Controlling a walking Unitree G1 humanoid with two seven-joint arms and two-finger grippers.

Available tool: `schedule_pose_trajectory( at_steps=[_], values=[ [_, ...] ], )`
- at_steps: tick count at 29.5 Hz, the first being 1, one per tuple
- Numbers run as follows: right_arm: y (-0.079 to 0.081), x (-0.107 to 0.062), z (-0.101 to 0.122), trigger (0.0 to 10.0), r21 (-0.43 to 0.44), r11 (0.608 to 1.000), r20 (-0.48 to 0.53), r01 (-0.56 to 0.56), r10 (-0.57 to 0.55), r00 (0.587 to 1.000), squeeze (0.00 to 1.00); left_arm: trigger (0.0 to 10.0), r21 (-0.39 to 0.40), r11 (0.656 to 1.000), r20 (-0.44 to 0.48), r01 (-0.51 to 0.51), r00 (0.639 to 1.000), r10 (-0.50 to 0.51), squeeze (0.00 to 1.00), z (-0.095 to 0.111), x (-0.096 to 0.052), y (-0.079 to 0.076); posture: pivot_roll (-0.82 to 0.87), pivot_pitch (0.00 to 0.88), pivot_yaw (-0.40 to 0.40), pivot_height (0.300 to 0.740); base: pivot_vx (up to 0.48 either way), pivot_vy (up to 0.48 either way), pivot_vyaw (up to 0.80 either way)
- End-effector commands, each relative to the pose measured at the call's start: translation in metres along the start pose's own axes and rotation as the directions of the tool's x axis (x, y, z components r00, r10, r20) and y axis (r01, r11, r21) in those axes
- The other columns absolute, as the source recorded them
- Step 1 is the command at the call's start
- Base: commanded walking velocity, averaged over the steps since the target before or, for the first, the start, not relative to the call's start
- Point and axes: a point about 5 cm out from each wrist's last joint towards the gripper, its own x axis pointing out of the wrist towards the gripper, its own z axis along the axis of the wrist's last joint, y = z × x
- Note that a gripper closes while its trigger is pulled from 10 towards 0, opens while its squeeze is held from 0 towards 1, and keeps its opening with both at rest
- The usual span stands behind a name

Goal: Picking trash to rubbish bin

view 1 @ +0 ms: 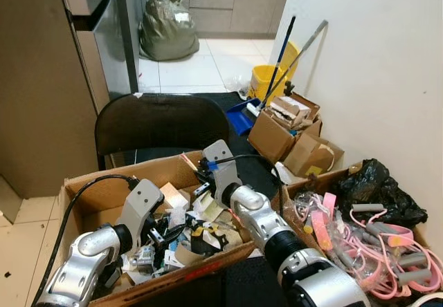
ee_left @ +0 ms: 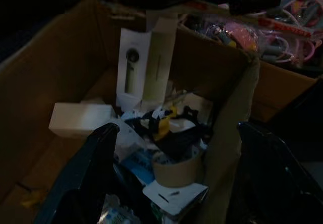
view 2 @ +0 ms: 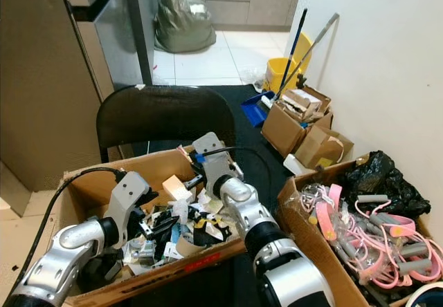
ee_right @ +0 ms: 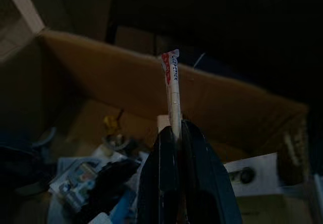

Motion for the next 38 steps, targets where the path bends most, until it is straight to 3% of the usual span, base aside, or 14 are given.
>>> schedule_pose_trajectory(
  at_steps=[1,9,10,15,16,19,20,25,28,29,31,33,37,38],
  values=[
    [-0.001,0.001,0.002,10.0,0.010,1.000,0.008,0.015,-0.015,1.000,0.00,10.0,-0.006,1.000,-0.007,0.010,1.000,-0.010,0.00,-0.001,-0.002,-0.003,0.00,0.179,-0.098,0.740,0.000,0.000,0.00],
    [0.002,0.004,0.003,10.0,0.058,0.998,0.015,0.013,-0.014,1.000,0.01,10.0,-0.003,0.999,-0.027,0.032,0.999,-0.032,0.00,-0.003,-0.006,-0.006,0.00,0.190,-0.090,0.740,0.000,0.000,0.00],
    [0.002,0.004,0.003,10.0,0.057,0.998,0.017,0.020,-0.021,1.000,1.00,10.0,-0.004,0.999,-0.026,0.032,0.999,-0.032,0.00,-0.003,-0.006,-0.005,0.00,0.189,-0.089,0.740,0.000,0.000,0.00],
    [-0.001,0.004,0.006,10.0,0.067,0.996,0.046,0.056,-0.059,0.997,0.96,10.0,-0.001,1.000,-0.026,0.029,0.999,-0.029,0.00,-0.001,-0.005,-0.005,0.00,0.180,-0.083,0.740,0.000,0.000,0.00],
    [-0.002,0.004,0.008,10.0,0.071,0.995,0.058,0.063,-0.067,0.996,0.00,10.0,-0.001,1.000,-0.024,0.026,0.999,-0.026,0.00,-0.001,-0.005,-0.004,0.00,0.175,-0.082,0.740,0.000,0.000,0.00],
    [-0.005,0.003,0.010,10.0,0.116,0.991,0.077,0.069,-0.078,0.994,0.00,10.0,-0.002,1.000,-0.017,0.021,1.000,-0.021,0.00,0.001,-0.004,-0.003,0.00,0.164,-0.081,0.740,0.000,0.000,0.00],
    [-0.009,0.002,0.011,10.0,0.170,0.982,0.090,0.087,-0.103,0.991,0.00,10.0,0.001,1.000,0.000,0.018,1.000,-0.018,0.00,0.004,-0.003,-0.003,0.00,0.162,-0.081,0.740,0.000,0.000,0.00],
    [-0.040,-0.015,0.009,10.0,0.215,0.946,0.126,0.241,-0.271,0.954,0.00,10.0,-0.043,0.995,0.122,-0.094,0.988,0.099,0.00,0.030,0.006,0.007,0.00,0.141,-0.081,0.740,0.000,0.000,0.00],
    [-0.070,-0.039,0.007,10.0,0.252,0.891,0.178,0.377,-0.426,0.887,0.00,10.0,-0.069,0.956,0.248,-0.286,0.923,0.294,0.00,0.051,0.009,0.019,-0.02,0.122,-0.053,0.740,0.000,0.000,0.00],
    [-0.085,-0.059,-0.001,10.0,0.238,0.863,0.191,0.445,-0.491,0.850,0.00,10.0,-0.065,0.924,0.267,-0.378,0.885,0.381,0.00,0.058,0.013,0.019,-0.03,0.113,-0.039,0.740,0.000,0.000,0.00],
    [-0.089,-0.066,-0.005,10.0,0.232,0.854,0.187,0.466,-0.509,0.840,0.00,10.0,-0.066,0.916,0.262,-0.396,0.879,0.398,0.00,0.059,0.016,0.018,-0.03,0.113,-0.039,0.740,0.000,0.000,0.00],
    [-0.094,-0.082,-0.023,10.0,0.202,0.834,0.131,0.513,-0.542,0.830,0.00,10.0,-0.082,0.929,0.222,-0.360,0.902,0.369,0.00,0.054,0.026,0.009,-0.05,0.105,-0.027,0.740,0.000,0.000,0.00],
    [-0.096,-0.095,-0.039,10.0,0.150,0.819,0.080,0.554,-0.569,0.818,0.00,10.0,-0.026,0.934,0.162,-0.357,0.920,0.356,0.00,0.047,0.034,0.004,-0.05,0.100,-0.023,0.740,0.000,0.000,0.00],
    [-0.098,-0.106,-0.051,10.0,0.179,0.781,0.037,0.599,-0.614,0.789,0.00,10.0,0.011,0.933,0.143,-0.361,0.924,0.356,0.00,0.045,0.039,0.005,-0.06,0.096,-0.019,0.740,0.000,0.000,-0.80]
  ],
)
